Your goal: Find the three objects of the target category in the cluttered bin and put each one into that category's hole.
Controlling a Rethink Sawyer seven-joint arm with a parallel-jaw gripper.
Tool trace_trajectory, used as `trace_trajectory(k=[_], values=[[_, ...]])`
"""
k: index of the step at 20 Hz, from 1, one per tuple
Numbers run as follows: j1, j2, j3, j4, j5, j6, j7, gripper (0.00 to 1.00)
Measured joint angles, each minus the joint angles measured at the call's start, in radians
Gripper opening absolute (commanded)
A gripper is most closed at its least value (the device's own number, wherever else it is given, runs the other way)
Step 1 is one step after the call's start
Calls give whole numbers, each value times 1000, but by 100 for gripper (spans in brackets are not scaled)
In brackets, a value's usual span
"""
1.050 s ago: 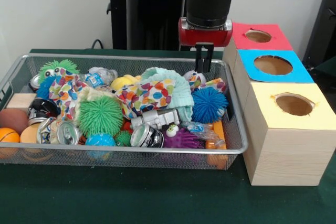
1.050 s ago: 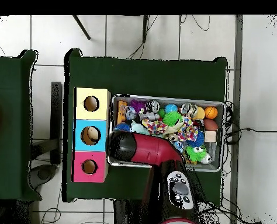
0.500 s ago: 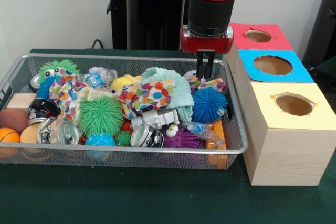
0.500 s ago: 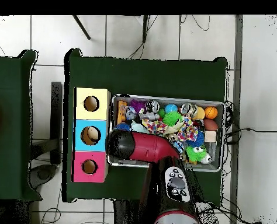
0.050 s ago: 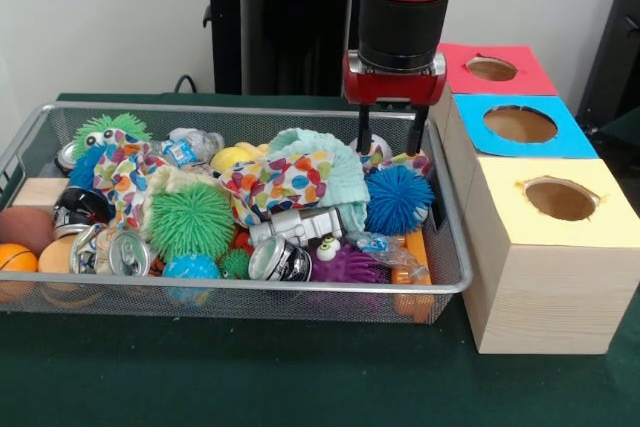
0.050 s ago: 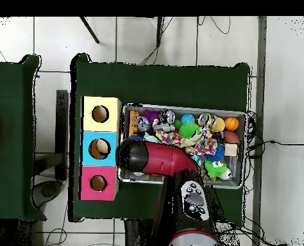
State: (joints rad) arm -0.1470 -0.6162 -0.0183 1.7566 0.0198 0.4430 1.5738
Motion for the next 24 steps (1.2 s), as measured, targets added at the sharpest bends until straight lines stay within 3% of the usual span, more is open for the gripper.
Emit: trace_trajectory(k=[11, 24], values=[[0, 31, 0, -57, 0, 0, 0, 100], [-2, 174, 2, -193, -15, -18, 0, 100]])
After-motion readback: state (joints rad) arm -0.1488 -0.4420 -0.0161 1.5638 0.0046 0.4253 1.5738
